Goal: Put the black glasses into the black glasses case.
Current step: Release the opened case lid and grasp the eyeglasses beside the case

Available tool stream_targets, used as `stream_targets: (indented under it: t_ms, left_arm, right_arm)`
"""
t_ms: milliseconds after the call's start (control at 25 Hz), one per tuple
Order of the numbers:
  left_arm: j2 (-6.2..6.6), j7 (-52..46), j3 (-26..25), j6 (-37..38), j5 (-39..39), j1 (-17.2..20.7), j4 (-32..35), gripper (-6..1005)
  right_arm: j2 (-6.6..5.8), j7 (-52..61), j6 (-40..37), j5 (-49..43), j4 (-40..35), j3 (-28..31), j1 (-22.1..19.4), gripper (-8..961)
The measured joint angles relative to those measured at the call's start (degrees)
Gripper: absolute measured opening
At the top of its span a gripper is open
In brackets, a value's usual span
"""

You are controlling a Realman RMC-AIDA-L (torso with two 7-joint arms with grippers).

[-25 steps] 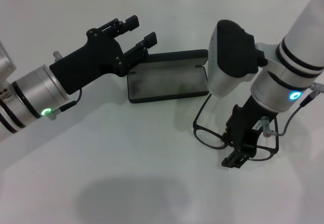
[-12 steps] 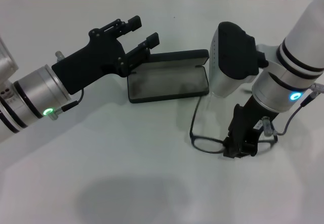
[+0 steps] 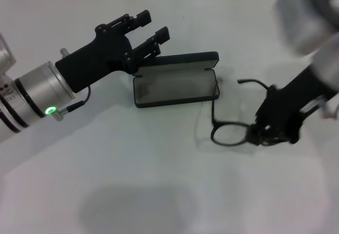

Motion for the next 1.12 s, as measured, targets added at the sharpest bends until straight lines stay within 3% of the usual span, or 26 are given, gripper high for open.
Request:
stream_targets:
  t_ms: [240, 400, 600, 920, 1120]
  left_arm:
    - [1.19, -2.2, 0.0, 10.3, 0.9, -0.3, -0.3, 570]
    - [2.94, -4.7, 0.0, 17.0, 2.4, -1.5, -0.1, 568]
    - [3.76, -8.7, 0.0, 20.3, 6.3, -5.5, -0.2, 565]
    - [3.35, -19.1, 0.0, 17.5, 16.9, -15.1, -0.8, 564]
    - [2.91, -25.2, 0.0, 13.2, 21.2, -18.0, -1.1, 564]
  right_arm:
    - [0.10, -16.6, -3.8, 11.0, 0.3, 15.1, -7.2, 109]
    - [0.25, -29.0, -3.5, 18.4, 6.0, 19.9, -10.9, 109]
    - [0.19, -42.7, -1.6, 25.5, 12.0, 20.6, -14.0, 109]
    - [0.47, -54.8, 4.3, 28.7, 18.5, 17.7, -13.9, 108]
    - [0.54, -57.6, 5.9, 29.7, 18.6, 15.9, -14.2, 108]
